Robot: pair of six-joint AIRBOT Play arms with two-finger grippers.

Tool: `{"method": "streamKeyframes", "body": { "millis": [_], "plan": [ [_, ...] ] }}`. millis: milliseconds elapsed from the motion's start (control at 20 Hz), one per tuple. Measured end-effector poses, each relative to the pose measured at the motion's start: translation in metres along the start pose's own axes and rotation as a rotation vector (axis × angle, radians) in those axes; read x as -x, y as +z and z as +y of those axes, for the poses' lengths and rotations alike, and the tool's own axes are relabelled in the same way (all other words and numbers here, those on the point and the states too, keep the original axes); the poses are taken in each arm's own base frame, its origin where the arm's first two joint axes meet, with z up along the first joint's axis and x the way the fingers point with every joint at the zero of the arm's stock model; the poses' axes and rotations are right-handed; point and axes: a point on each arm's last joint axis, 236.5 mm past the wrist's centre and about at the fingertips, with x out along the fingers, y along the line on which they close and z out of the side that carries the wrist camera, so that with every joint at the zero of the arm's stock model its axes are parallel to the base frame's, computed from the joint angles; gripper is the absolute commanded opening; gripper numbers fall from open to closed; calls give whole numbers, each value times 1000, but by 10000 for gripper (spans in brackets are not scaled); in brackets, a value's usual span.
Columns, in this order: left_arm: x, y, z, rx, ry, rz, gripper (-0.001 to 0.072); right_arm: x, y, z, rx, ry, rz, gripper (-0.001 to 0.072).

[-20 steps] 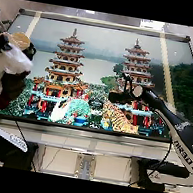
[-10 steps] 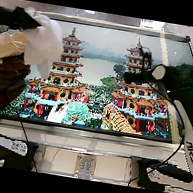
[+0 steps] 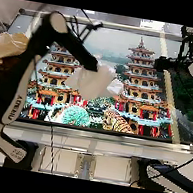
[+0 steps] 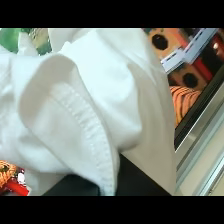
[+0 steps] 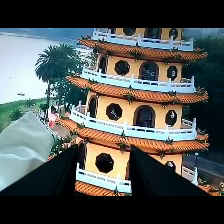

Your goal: Fold the shirts.

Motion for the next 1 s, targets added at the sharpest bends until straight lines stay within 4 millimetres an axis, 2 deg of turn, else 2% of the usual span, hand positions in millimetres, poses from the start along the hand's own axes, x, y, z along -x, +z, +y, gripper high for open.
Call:
{"method": "streamKeyframes", "body": {
  "millis": [50,100,150,200,300,500,550,600,800,900,1000],
  "plan": [
    [-16,-7,4,-1,37,51,190,-2,-3,-1,-3,0,5,384],
    [-28,-14,10,6,73,95,570,-6,-8,0,-9,6,11,384],
    [-36,-21,17,11,110,132,709,-12,-14,3,-13,20,21,384],
    [-42,-27,26,13,156,167,709,-18,-21,8,-20,43,29,385],
    [-39,-36,50,14,274,218,709,-35,-39,22,-41,104,49,385],
    [0,-41,106,75,563,241,709,-86,-84,55,-122,236,140,387],
    [9,-42,115,94,602,241,709,-101,-98,63,-142,264,178,414],
    [17,-46,124,117,635,245,709,-116,-107,68,-164,283,197,472],
    [31,-55,144,195,666,245,708,-168,-142,81,-254,323,265,481],
    [32,-54,148,212,658,226,708,-185,-149,87,-281,345,279,481],
    [33,-53,151,223,655,214,708,-197,-147,90,-298,360,275,480]
  ]
}}
